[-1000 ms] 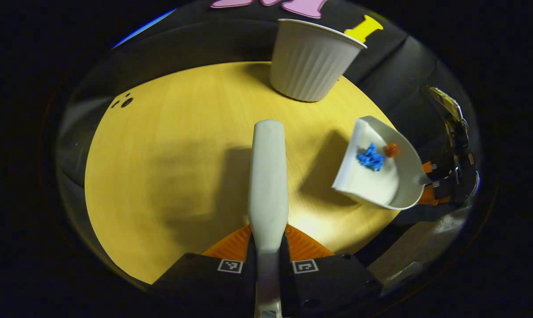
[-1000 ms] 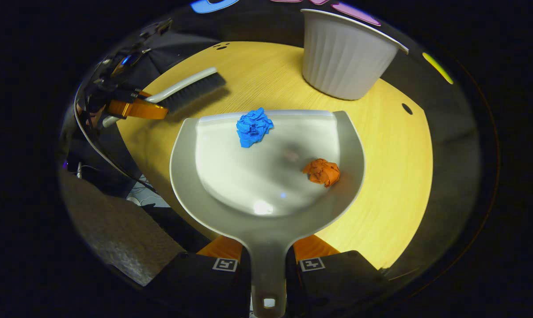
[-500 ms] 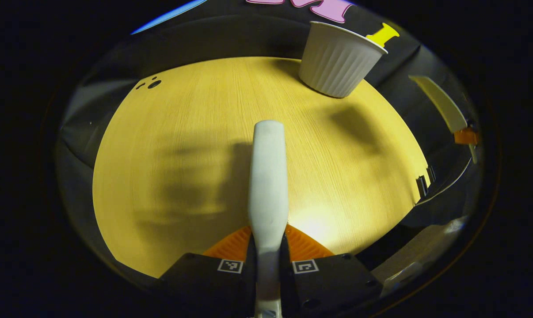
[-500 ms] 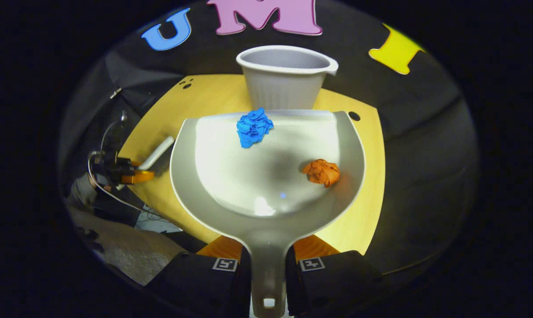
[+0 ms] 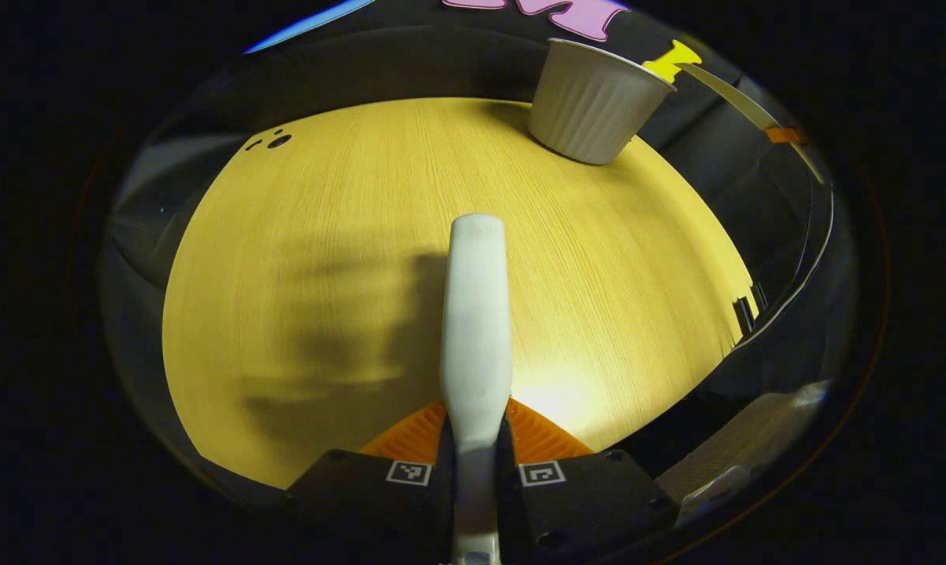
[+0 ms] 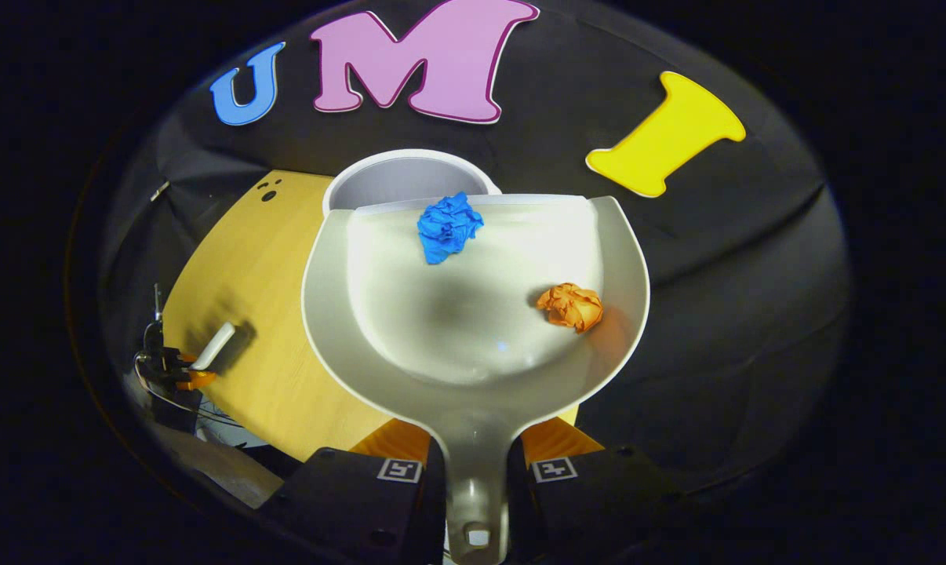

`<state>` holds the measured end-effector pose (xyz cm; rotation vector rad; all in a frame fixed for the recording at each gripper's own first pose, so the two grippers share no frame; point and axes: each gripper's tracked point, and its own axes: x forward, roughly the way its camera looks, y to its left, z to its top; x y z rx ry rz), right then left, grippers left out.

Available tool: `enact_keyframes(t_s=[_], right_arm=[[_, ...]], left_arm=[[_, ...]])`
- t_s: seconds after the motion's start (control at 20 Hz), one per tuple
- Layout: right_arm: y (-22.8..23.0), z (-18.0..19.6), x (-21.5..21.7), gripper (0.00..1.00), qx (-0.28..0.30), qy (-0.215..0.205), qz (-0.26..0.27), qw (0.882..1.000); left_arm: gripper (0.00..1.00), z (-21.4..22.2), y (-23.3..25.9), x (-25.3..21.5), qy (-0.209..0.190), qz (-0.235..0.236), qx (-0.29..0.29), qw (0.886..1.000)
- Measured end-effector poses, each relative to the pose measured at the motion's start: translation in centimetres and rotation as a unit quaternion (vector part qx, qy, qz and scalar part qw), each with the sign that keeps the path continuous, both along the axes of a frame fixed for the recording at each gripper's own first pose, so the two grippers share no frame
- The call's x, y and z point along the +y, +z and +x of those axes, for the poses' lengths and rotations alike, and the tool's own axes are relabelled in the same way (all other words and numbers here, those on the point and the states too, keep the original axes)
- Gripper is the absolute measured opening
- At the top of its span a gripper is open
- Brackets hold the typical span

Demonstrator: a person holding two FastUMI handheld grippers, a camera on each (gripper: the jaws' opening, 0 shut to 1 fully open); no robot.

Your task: Pick up the small broom and dustpan from the desktop, sweep the trash into the dustpan with the broom, and then empty the trash into the garbage bin.

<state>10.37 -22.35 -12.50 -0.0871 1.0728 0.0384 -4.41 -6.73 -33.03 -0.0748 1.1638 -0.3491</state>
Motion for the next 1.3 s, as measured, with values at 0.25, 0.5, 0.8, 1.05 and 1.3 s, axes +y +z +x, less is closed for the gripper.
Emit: enact_keyframes(t_s=[0.25, 0.5, 0.8, 1.05, 1.3], right_arm=[[1.2, 4.2, -1.5, 0.36, 0.041, 0.042, -0.071, 0.996], [2.1, 7.5, -2.3, 0.36, 0.084, 0.077, -0.13, 0.985], [3.0, 10.5, -3.2, 0.36, 0.143, 0.14, -0.22, 0.955], [3.1, 11.6, -3.6, 0.36, 0.195, 0.187, -0.253, 0.929], [3.0, 13.2, -2.6, 0.36, 0.197, 0.194, -0.248, 0.928]], left_arm=[[0.26, -0.7, -0.1, 1.0, 0.01, -0.005, 0.0, 1.0], [0.27, -1.3, -0.7, 1.8, 0.019, -0.011, 0.001, 1.0], [0.27, -0.9, -0.5, 2.0, 0.028, -0.014, -0.004, 0.999], [0.27, -0.6, -0.1, 2.1, 0.038, -0.012, -0.005, 0.999], [0.27, -0.6, 0.0, 2.3, 0.054, -0.01, 0.003, 0.998]])
